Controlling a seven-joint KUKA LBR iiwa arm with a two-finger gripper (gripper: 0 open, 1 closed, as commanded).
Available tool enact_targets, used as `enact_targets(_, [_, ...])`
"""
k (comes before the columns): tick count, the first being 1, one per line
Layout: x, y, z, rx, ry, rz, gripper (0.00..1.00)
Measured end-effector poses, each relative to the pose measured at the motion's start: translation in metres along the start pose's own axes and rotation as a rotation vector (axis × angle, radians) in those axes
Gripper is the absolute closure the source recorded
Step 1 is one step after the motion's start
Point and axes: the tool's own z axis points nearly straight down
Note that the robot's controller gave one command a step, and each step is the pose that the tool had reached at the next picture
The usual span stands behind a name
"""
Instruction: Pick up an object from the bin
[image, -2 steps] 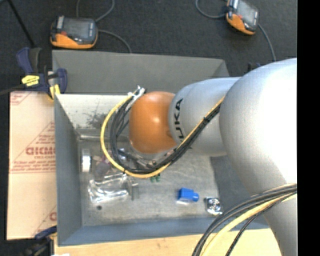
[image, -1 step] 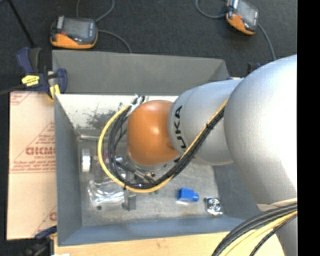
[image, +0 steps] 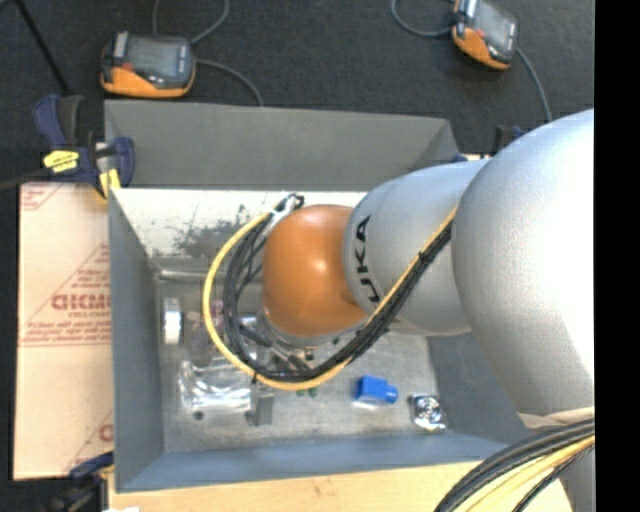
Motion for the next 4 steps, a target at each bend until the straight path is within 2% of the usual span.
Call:
enact_targets(1, [0.015, 0.005, 0.049, 0.000, 0.003, 0.114, 0.00])
enact_targets(2, [0.014, 0.005, 0.049, -0.001, 0.001, 0.115, 0.00])
enact_targets(3, [0.011, 0.005, 0.046, -0.003, -0.007, 0.117, 1.00])
enact_targets(4, [0.010, 0.004, 0.017, 0.000, 0.001, 0.118, 1.00])
